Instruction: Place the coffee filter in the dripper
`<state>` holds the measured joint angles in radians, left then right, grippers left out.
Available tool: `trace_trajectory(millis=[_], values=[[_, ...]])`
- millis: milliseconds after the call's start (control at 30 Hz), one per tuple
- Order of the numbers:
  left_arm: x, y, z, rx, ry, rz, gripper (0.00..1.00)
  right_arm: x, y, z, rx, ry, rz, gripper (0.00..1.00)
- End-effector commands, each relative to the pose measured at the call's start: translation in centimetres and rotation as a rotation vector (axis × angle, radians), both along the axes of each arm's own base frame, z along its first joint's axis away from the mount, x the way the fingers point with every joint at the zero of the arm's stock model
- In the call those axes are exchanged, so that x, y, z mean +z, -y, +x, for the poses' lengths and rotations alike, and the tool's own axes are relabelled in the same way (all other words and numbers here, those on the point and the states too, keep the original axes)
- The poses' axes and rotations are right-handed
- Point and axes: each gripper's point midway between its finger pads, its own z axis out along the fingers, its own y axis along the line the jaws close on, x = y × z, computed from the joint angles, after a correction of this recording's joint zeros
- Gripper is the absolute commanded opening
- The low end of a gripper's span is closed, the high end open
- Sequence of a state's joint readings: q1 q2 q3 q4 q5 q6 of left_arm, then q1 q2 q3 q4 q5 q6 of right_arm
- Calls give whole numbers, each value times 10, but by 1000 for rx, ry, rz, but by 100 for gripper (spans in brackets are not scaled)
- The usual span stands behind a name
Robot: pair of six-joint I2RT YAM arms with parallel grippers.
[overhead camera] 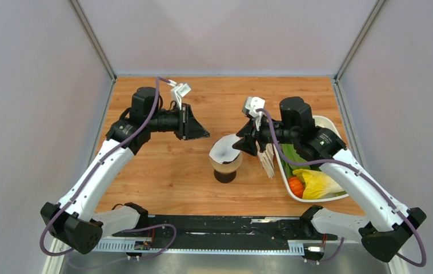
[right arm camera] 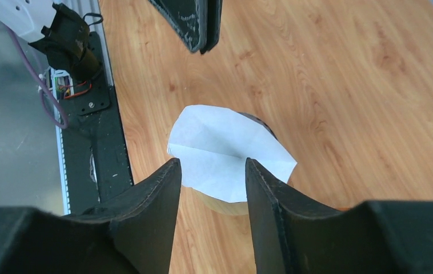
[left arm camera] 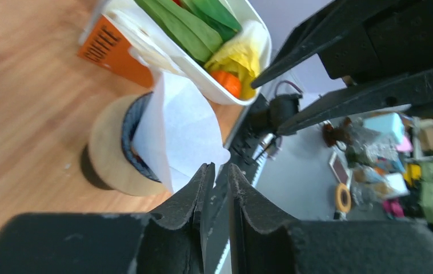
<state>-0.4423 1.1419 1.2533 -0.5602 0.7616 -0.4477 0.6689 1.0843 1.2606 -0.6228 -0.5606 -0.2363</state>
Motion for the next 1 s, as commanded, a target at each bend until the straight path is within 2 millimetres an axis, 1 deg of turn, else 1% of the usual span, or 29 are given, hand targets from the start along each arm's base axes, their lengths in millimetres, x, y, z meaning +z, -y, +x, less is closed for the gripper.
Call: trace_trajectory(millis=[0,167,333,433,533,600,667,767,967], values=[[16,19,-21,-175,-4,-160,22,-6,-12,-3,60,-41,31,47],[-10,28,-21,-167,-52,-117,20,-26,-18,0,78,-85,6,46],[-43,32,-12,-155,-104,-68,19,-46,-26,4,100,-139,-15,44],[-53,33,-9,-166,-104,-54,19,-56,-31,9,98,-159,-30,44],[-66,35,-2,-159,-113,-26,18,-61,-33,14,90,-150,-39,44],[-75,34,3,-139,-131,-1,16,-67,-31,17,71,-145,-60,44],[-82,33,4,-129,-159,6,15,-78,-26,18,46,-157,-91,45],[-89,32,5,-123,-179,8,15,-96,-20,15,45,-159,-155,45],[-100,32,8,-110,-203,28,15,-110,-14,17,42,-139,-247,45]])
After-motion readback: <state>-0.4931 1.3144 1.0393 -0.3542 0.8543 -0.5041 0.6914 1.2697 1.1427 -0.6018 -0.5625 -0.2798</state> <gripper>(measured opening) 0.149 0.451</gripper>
